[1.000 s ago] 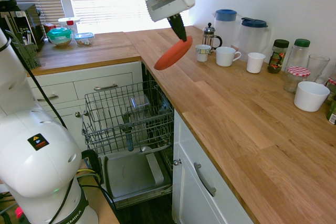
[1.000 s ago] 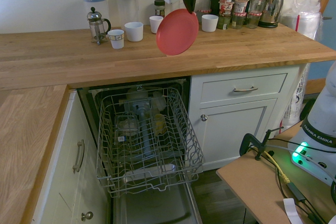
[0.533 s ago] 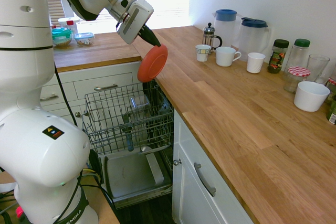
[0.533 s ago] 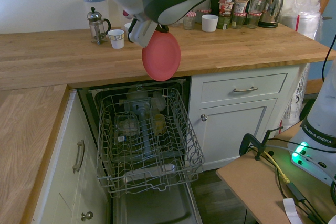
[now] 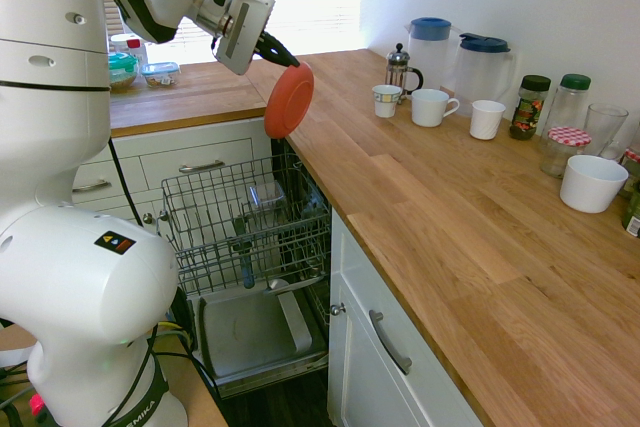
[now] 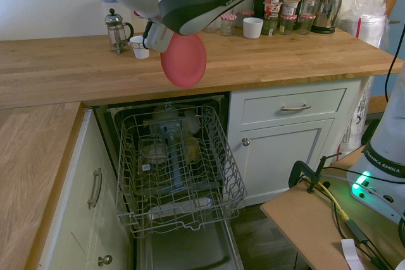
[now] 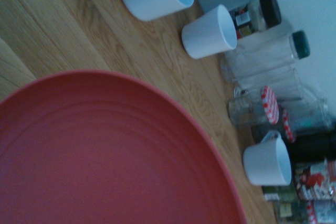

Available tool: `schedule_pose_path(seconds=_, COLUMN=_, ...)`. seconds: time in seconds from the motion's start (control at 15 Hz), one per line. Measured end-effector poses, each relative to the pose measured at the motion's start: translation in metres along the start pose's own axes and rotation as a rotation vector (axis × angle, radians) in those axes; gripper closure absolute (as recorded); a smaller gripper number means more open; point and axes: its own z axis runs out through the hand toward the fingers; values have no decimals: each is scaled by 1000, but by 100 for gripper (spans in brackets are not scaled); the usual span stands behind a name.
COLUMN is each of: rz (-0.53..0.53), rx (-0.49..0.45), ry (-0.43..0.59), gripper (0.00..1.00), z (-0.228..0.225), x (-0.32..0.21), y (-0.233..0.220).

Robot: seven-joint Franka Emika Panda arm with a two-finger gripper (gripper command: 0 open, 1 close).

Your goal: Put the plate in the dishwasher

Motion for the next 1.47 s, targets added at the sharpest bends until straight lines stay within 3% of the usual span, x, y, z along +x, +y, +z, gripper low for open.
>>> schedule_pose_path(seconds=0.33, rz=-193, rx=122, ry=196, gripper=100, z=-75, x=-70, y=-51)
schedule_pose_path(seconds=0.6, rz=-307, rx=183, ry=270, gripper=100, z=-112, x=-124, y=-84)
schedule_pose_path(seconds=0.93, rz=-429, rx=216, ry=313, gripper=100, z=-126, x=-195, y=-102)
schedule_pose_path(seconds=1.47, rz=-557, rx=182, ry=354, gripper=100, z=-99, x=-256, y=-102)
